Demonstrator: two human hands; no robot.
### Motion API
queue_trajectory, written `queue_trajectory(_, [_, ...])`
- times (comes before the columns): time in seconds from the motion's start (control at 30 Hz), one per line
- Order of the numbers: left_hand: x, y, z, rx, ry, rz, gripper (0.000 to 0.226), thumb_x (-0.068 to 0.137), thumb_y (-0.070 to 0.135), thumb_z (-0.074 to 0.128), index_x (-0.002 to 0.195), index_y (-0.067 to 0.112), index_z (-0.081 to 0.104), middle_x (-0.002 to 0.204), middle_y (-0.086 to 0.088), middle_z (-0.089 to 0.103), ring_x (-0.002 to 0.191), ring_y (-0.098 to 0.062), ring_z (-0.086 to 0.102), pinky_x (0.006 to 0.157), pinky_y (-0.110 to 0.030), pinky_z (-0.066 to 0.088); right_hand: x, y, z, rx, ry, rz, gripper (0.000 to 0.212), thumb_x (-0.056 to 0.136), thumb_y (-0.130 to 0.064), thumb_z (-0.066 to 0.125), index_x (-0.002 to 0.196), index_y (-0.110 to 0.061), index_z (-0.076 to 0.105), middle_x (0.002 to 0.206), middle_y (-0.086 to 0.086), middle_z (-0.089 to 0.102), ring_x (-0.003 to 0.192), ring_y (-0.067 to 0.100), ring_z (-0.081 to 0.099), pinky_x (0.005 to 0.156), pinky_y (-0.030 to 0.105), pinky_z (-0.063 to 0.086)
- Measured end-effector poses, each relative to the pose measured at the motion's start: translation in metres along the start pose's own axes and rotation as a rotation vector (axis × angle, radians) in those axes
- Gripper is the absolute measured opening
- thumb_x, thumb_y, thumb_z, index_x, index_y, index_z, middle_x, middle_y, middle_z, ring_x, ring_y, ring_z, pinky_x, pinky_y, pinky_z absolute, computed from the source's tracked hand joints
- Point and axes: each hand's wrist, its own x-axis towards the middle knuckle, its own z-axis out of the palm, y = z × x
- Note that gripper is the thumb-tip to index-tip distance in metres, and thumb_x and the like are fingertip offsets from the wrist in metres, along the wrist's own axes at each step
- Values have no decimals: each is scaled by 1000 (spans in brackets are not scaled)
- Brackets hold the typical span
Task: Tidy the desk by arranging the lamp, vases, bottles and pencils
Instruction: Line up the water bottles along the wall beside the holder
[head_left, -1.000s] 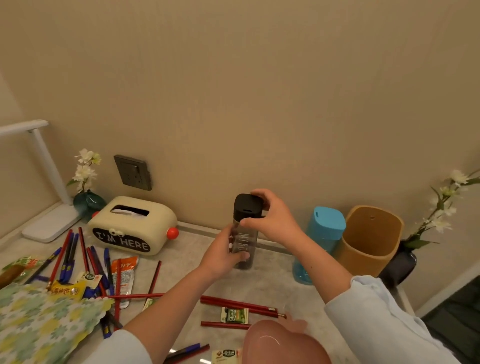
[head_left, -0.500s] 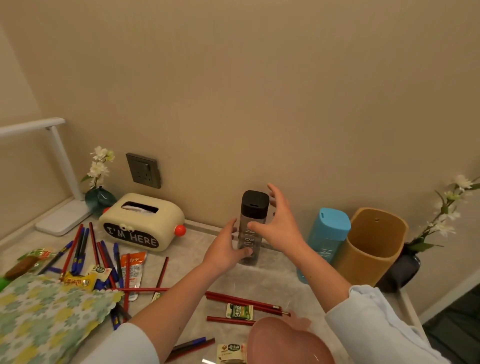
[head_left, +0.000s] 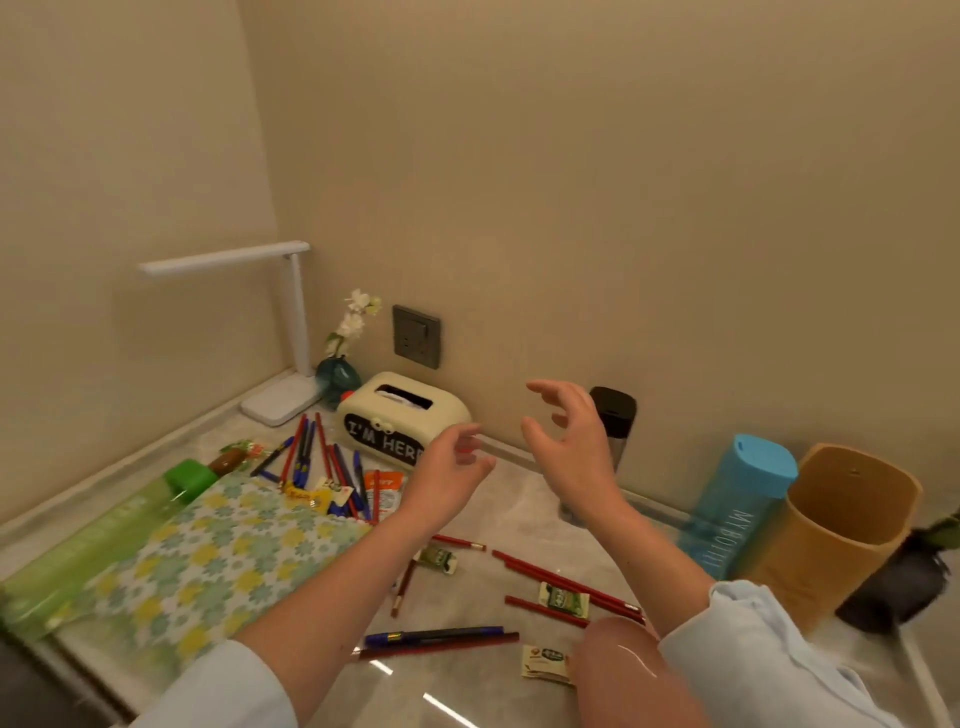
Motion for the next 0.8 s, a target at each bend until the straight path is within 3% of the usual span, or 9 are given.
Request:
queue_trajectory(0.17, [-19, -21, -68, 57, 132, -75, 42, 85, 29, 68, 124, 30, 52, 109, 15, 60, 96, 1, 58, 83, -24, 51, -3, -26, 61, 68, -186, 56, 35, 87, -12, 61, 117, -30, 58, 116, -12, 51, 110, 5, 51, 96, 33, 49])
queue_trajectory(0.3, [-33, -41, -122, 90, 233, -120, 37, 86, 29, 67, 121, 32, 54, 107, 18, 58, 94, 4, 57, 75, -18, 48, -7, -47, 114, 60, -291, 45, 34, 87, -14, 61, 120, -26, 59, 119, -11, 53, 113, 6, 52, 98, 32, 48])
queue_trajectory(0.43, [-41, -63, -173, 120, 285, -133, 35, 85, 23, 68, 118, 26, 56, 113, 8, 61, 99, -7, 60, 86, -29, 52, -7, -68, 168, 86, -382, 52, 37, 88, -17, 62, 124, -24, 58, 121, -8, 54, 112, 5, 52, 92, 22, 42])
queue_trajectory(0.53, [-44, -81, -214, 191, 319, -151, 37, 84, 21, 70, 119, 25, 58, 116, 7, 61, 104, -6, 58, 93, -31, 49, -8, -82, 210, 115, -488, 126, 37, 90, -21, 60, 127, -25, 56, 125, -9, 54, 114, 4, 50, 92, 22, 40])
queue_trajectory(0.73, [-51, -124, -294, 513, 294, -241, 50, 80, 35, 68, 126, 33, 51, 130, 9, 52, 117, -11, 51, 91, -29, 45, -13, -96, 287, 116, -614, 234, 32, 88, -23, 60, 118, -33, 54, 112, -11, 57, 106, 4, 55, 73, 14, 43])
queue_trajectory(0.8, [-53, -138, -311, 577, 219, -318, 65, 76, 42, 70, 134, 29, 44, 138, 5, 47, 123, -16, 48, 96, -35, 45, -15, -98, 309, 106, -639, 286, 31, 89, -26, 60, 117, -35, 53, 114, -8, 57, 109, 10, 56, 81, 22, 49])
